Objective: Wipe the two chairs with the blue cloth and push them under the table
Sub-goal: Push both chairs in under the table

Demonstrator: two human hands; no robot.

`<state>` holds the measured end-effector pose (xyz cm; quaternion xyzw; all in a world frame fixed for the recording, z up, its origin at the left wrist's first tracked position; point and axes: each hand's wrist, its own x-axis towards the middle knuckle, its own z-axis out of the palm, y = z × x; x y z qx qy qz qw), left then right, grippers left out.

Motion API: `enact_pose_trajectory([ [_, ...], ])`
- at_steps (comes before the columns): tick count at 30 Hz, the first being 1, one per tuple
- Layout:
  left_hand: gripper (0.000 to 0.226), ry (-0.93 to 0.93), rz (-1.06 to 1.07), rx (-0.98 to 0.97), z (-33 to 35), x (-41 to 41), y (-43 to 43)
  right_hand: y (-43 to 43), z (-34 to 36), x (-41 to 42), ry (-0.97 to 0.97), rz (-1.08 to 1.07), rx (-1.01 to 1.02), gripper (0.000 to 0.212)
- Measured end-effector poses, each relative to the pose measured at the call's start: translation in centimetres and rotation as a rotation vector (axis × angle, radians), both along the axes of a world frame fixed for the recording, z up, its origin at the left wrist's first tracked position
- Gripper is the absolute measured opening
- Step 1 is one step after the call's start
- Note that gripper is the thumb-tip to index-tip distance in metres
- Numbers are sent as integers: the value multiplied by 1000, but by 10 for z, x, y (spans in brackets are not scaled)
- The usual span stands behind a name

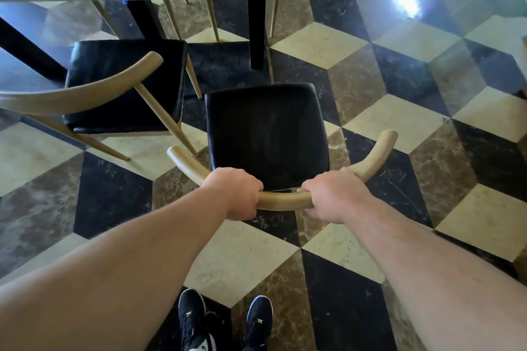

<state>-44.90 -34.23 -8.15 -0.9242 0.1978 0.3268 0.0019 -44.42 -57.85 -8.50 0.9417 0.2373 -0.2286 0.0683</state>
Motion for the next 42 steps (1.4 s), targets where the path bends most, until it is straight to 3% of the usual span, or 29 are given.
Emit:
enact_pose_trajectory([
  [21,16,-121,-19,47,-9,140,53,51,-1,134,-26,-69,59,17],
  [42,13,-240,-43,47,-14,242,66,61,-12,246,-101,8,32,20],
])
